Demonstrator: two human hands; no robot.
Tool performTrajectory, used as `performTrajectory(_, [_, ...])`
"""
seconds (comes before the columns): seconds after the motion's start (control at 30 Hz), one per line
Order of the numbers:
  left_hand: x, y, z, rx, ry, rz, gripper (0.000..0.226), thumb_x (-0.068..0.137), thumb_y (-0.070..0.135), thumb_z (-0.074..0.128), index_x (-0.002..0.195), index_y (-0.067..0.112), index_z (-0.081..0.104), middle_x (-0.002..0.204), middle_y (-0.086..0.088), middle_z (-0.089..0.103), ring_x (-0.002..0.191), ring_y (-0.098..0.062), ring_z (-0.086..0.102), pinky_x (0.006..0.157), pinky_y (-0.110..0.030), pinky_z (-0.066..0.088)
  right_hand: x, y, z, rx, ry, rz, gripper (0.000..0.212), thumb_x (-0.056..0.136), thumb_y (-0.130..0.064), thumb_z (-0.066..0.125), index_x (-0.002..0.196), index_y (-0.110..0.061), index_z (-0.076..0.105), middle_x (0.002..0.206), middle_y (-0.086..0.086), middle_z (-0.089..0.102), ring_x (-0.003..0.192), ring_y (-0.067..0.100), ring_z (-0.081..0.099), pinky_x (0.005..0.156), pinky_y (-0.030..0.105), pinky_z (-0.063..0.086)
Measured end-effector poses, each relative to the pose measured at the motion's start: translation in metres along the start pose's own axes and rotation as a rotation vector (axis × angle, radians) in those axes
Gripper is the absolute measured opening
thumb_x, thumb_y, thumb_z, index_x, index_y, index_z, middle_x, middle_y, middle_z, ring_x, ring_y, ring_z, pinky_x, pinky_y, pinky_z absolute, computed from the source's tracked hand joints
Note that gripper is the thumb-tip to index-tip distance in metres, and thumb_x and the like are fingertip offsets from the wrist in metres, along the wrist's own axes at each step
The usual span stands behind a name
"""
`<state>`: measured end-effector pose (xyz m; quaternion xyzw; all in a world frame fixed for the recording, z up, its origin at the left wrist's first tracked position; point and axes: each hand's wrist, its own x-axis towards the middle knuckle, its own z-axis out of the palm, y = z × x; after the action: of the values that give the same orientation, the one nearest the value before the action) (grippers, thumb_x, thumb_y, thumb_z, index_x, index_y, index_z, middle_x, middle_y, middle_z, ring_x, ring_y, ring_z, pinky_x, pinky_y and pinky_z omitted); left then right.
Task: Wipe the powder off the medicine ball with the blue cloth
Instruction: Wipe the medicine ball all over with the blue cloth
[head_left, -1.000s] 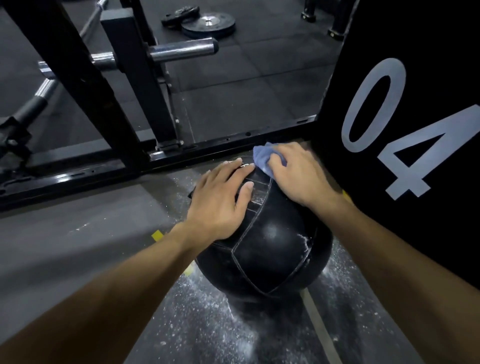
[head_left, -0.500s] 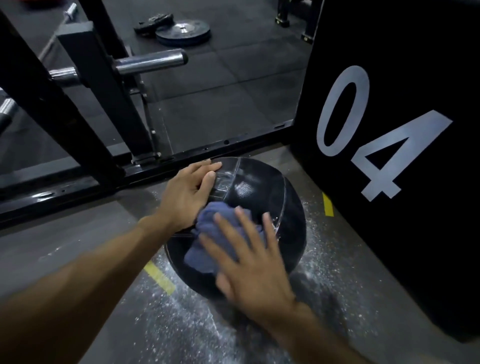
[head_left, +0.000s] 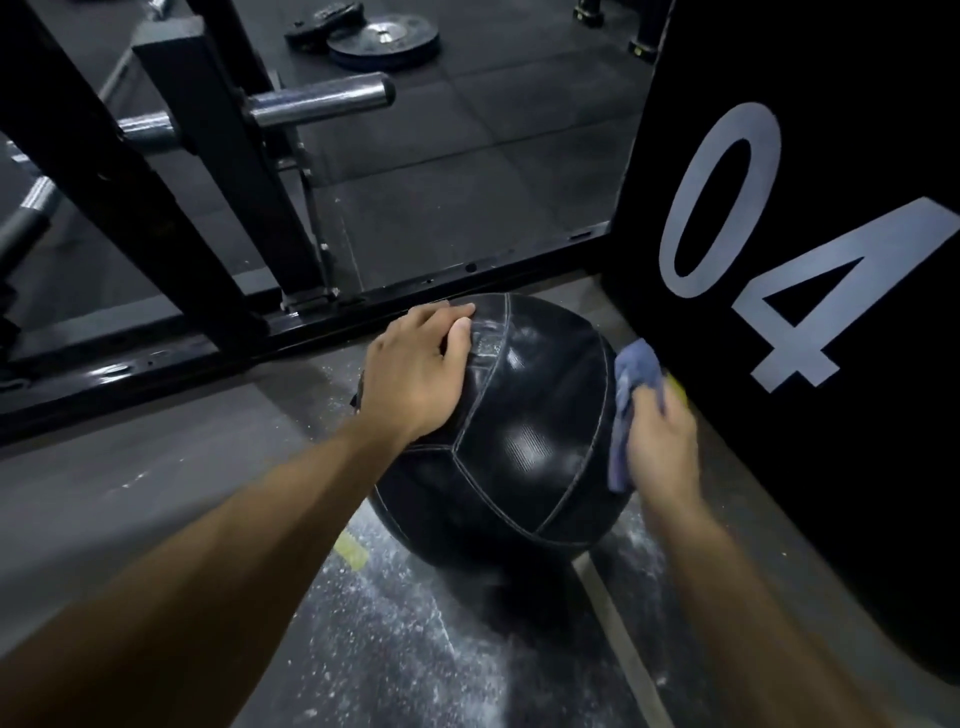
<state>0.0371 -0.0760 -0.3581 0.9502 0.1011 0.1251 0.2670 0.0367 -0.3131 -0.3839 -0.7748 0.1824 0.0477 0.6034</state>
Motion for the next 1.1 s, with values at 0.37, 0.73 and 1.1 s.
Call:
performTrajectory(0.37, [-0.003, 0.003, 0.007, -0.005, 0.035, 0.036, 0.062, 0.1, 0.055, 0.022, 0.138, 0.035, 0.066, 0.144, 0.005, 0.062, 0.133, -0.022, 0.055, 0.112, -0.045, 0.041, -0.101, 0.042, 0.045, -0.794, 0.022, -1.032, 0.056, 0.101, -0.04, 0.05, 0.157, -0.032, 0.049, 0.172, 0.002, 0.034, 0.162, 0.028, 0.024, 0.12, 0.068, 0.027])
performTrajectory(0.73, [-0.05, 0.021, 0.017, 0.044, 0.124, 0.049, 0.048, 0.105, 0.048, 0.032, 0.138, 0.037, 0.064, 0.148, 0.013, 0.057, 0.139, -0.016, 0.047, 0.118, -0.048, 0.033, 0.063, -0.089, 0.032, -0.51, -0.176, -0.033, 0.04, 0.101, -0.037, 0.047, 0.13, -0.02, 0.07, 0.13, 0.015, 0.069, 0.124, 0.041, 0.063, 0.098, 0.043, 0.052])
performTrajectory(1.1, [-0.058, 0.024, 0.02, 0.072, 0.147, 0.047, 0.046, 0.104, 0.046, 0.034, 0.136, 0.036, 0.065, 0.146, 0.012, 0.058, 0.138, -0.019, 0.05, 0.117, -0.051, 0.034, -0.027, -0.007, -0.016, -0.422, -0.087, -0.461, 0.051, 0.1, -0.058, 0.037, 0.135, -0.032, 0.063, 0.15, -0.004, 0.057, 0.146, 0.017, 0.046, 0.121, 0.048, 0.037])
